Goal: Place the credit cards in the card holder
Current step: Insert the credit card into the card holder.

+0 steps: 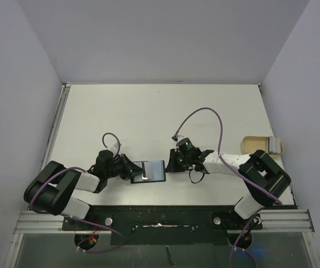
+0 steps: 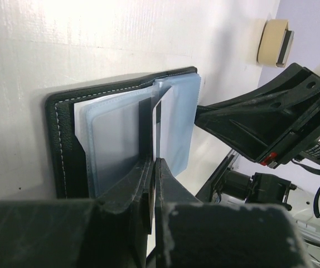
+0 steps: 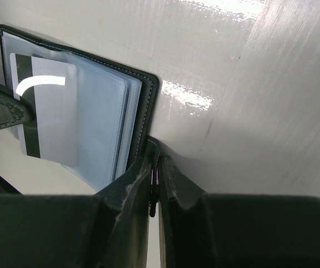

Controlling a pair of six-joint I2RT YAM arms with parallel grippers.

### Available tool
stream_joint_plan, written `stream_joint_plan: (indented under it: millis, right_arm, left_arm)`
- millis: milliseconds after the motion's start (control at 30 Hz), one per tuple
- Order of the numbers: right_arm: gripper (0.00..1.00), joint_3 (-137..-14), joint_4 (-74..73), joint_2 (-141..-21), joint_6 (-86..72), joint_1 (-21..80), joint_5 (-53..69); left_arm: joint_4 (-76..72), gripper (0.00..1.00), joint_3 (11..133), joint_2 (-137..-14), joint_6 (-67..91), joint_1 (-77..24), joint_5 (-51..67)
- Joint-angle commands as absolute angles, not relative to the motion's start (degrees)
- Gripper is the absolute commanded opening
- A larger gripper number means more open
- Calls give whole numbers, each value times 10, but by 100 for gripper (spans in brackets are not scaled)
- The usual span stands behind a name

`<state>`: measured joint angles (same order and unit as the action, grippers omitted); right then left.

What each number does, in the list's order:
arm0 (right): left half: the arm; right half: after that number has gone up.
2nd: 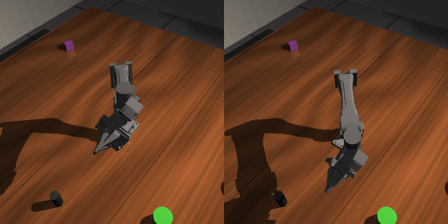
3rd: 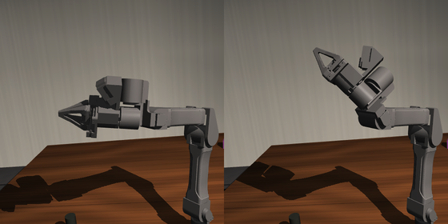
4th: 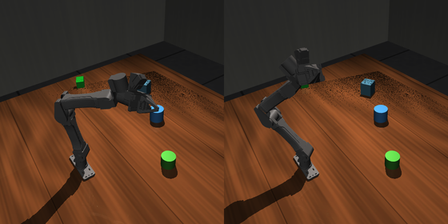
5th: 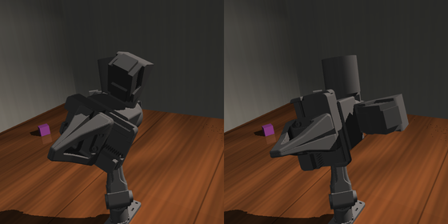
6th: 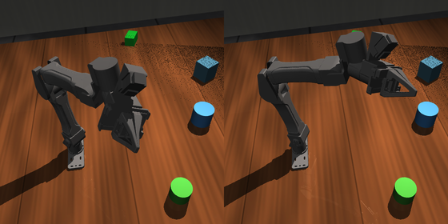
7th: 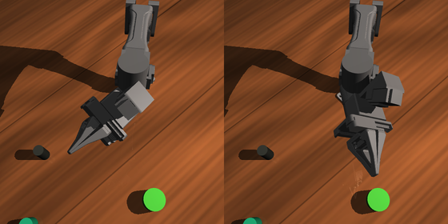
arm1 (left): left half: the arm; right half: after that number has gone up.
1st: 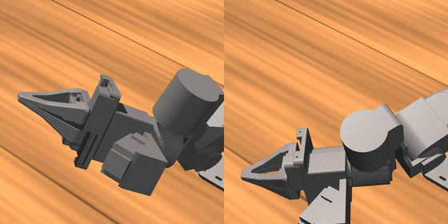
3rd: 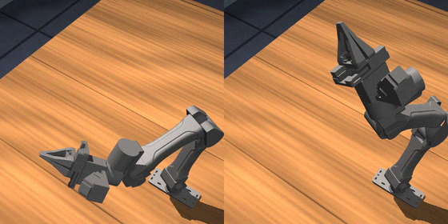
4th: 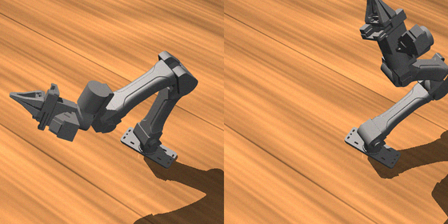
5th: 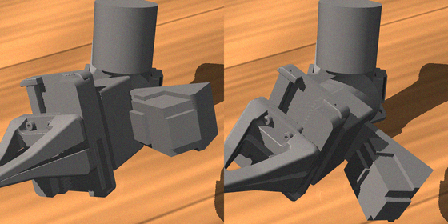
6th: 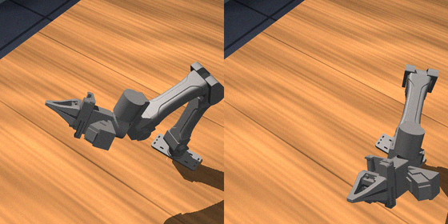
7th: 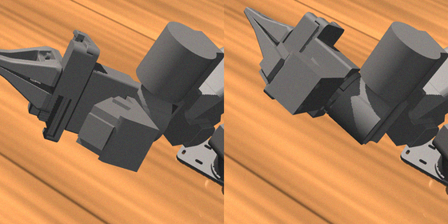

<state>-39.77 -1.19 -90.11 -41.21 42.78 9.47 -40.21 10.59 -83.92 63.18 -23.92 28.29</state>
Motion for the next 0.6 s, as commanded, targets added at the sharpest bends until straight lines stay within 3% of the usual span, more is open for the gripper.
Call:
stream_joint_plan:
  millis: [0, 300, 567]
  right_arm:
    - [6, -385, -17, -890, -417, 433, 87]
    - [6, -389, -16, -887, -416, 435, 90]
    - [6, -382, -16, -874, -417, 436, 82]
  left_arm:
    - [-413, 0, 101, -844, 643, -252, 274]
    - [-372, 0, 141, -853, 624, -266, 284]
    - [-283, 25, 185, -837, 598, -278, 271]
